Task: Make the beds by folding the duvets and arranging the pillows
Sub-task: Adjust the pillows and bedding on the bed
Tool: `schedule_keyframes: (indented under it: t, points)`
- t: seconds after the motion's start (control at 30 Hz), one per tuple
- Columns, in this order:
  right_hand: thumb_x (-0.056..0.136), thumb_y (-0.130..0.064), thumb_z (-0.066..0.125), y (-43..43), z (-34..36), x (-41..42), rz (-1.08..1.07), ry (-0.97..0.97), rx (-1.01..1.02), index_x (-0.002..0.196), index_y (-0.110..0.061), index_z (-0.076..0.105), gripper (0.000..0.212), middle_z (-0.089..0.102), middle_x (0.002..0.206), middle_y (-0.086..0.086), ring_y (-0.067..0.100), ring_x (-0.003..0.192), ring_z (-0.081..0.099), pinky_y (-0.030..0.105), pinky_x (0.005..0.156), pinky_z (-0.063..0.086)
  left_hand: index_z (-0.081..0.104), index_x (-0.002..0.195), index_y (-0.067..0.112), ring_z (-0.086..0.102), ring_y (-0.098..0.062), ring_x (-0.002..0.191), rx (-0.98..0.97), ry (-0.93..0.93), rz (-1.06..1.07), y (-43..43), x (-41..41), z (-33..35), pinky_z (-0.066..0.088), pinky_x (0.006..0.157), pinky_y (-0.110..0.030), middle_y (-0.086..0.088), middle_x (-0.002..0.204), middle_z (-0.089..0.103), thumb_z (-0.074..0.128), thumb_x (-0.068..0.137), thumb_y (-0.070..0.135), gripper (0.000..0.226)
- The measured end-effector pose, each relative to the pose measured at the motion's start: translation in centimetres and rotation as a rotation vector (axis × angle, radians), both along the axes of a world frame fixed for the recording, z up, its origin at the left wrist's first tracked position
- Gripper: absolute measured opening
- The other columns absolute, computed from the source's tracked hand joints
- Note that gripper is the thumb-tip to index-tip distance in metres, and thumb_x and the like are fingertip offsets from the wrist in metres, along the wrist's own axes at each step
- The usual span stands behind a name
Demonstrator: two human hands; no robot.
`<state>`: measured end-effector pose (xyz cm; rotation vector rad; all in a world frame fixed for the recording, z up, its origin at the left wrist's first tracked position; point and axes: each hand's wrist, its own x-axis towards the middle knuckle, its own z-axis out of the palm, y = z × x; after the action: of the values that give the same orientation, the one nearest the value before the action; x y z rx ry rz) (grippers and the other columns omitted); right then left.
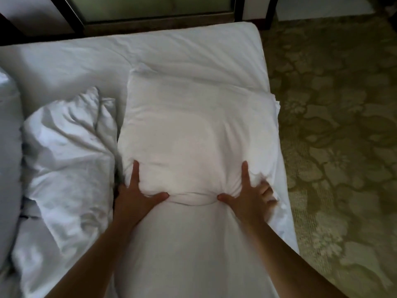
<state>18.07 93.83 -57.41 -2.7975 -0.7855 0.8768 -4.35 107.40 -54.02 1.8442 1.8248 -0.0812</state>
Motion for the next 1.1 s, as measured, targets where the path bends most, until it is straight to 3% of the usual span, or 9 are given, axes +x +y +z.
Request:
schedule_keyframes:
  t: [0.1,0.3,0.47,0.67,0.8,0.9,1.1]
  points:
    - [0.066,-0.076,0.058,-0.6,0.4,-0.7,-0.011,-0.023,0.071,0.140,-0.048,-0.022,0.113,0.029,0.140,0.025,0.037,0.126,0.036,0.045,0.105,0.028,-0.009,0.145,0.049,0.043,-0.039,0.128,-0.013,0.030,-0.061,-0.2,-0.4,0.6,0.038,0.102,-0.041,-0.019,0.146,0.037,0.076,0.059,0.064,0.122]
    - [0.081,-0.057,0.059,-2.8,1.2,-1.5,-0.017,0.150,0.211,0.147,-0.043,0.000,0.090,0.052,0.128,0.017,0.034,0.115,0.054,0.047,0.093,0.044,-0.002,0.148,0.041,0.060,-0.032,0.109,-0.031,0.125,-0.189,-2.6,-0.5,3.2,0.043,0.090,-0.033,-0.014,0.123,0.061,0.067,0.071,0.063,0.106]
    - [0.086,-0.049,0.059,-6.0,6.5,-2.3,0.007,0.246,0.079,0.149,-0.036,0.008,0.082,0.049,0.137,0.014,0.034,0.122,0.049,0.048,0.099,0.041,0.009,0.144,0.051,0.057,-0.030,0.113,-0.062,0.170,-0.231,-6.3,-1.6,8.9,0.042,0.093,-0.034,-0.006,0.126,0.060,0.058,0.078,0.063,0.083]
    - [0.086,-0.032,0.065,-13.1,15.7,-5.3,-0.070,0.333,0.081,0.148,-0.021,0.026,0.074,0.042,0.146,0.012,0.031,0.130,0.043,0.035,0.105,0.033,0.019,0.144,0.048,0.050,-0.023,0.125,-0.107,0.068,-0.307,-13.2,-5.0,17.8,0.039,0.100,-0.034,0.003,0.133,0.056,0.052,0.087,0.055,0.067]
    - [0.087,-0.015,0.064,-18.4,20.2,-9.2,-0.167,0.345,0.131,0.137,-0.007,0.042,0.056,0.053,0.131,0.016,0.030,0.117,0.052,0.029,0.087,0.041,0.022,0.143,0.050,0.047,-0.022,0.127,-0.110,0.001,-0.319,-19.6,-8.4,22.0,0.038,0.101,-0.034,0.004,0.132,0.056,0.052,0.087,0.051,0.063]
    - [0.090,-0.014,0.056,-19.5,23.8,-12.4,-0.207,0.295,0.254,0.126,-0.009,0.051,0.036,0.060,0.118,0.015,0.030,0.107,0.057,0.030,0.081,0.043,0.028,0.143,0.046,0.049,-0.023,0.126,-0.057,-0.082,-0.271,-22.1,-12.2,25.3,0.042,0.101,-0.034,0.000,0.133,0.056,0.055,0.086,0.049,0.063]
    - [0.092,-0.026,0.049,-17.9,34.6,-21.2,-0.085,0.096,0.583,0.134,-0.024,0.049,0.042,0.056,0.127,0.019,0.039,0.115,0.054,0.042,0.095,0.042,0.044,0.138,0.037,0.053,-0.024,0.122,0.170,-0.316,-0.042,-26.2,-22.7,34.9,0.045,0.099,-0.037,-0.003,0.128,0.061,0.055,0.070,0.055,0.071]
